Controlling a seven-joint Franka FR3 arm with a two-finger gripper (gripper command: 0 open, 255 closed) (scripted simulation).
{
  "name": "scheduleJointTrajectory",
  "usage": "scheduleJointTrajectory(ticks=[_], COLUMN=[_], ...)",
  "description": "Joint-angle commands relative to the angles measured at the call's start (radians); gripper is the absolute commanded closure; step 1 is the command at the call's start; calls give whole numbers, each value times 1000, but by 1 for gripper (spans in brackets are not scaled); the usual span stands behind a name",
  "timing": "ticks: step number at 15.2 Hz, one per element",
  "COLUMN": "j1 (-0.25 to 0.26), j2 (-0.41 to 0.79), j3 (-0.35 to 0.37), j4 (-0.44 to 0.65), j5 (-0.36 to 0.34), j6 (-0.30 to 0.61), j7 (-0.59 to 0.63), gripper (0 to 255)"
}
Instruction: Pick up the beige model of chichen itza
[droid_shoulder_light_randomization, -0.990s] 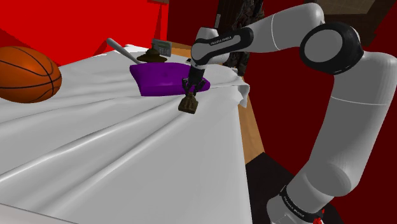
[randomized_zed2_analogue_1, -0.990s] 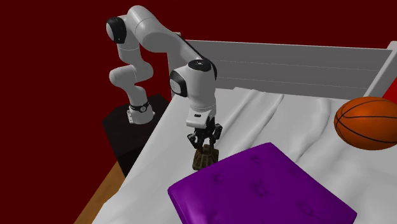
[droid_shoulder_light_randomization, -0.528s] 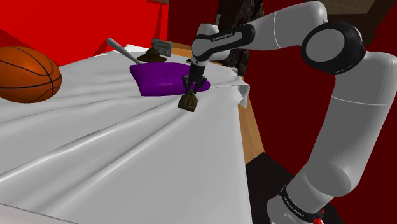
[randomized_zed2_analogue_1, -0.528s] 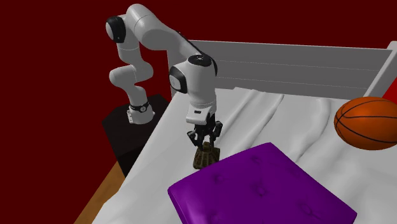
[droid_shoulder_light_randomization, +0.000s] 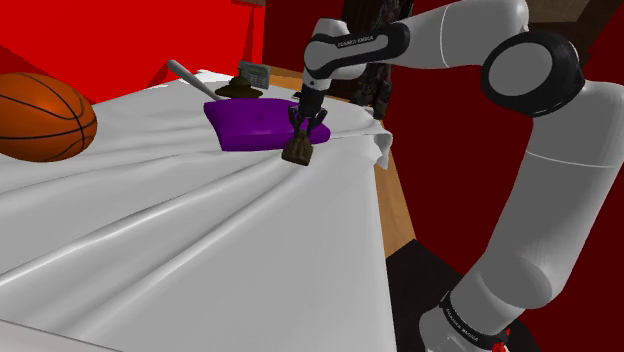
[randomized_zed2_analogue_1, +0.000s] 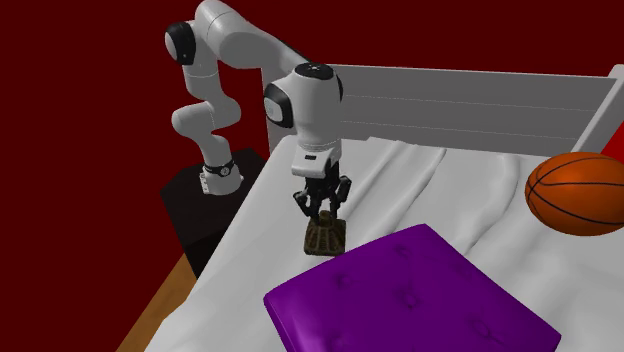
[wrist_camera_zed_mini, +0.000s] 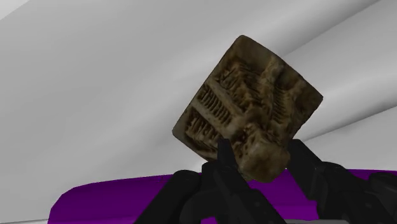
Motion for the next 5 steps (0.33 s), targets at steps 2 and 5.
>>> scheduleJointTrajectory(ticks=[2,5], j1=[0,0], j2=[-10,-12], j3=[0,0], j4=[27,39], j5=[0,0], j6=[-36,-50], j7=[1,1], gripper=[255,255])
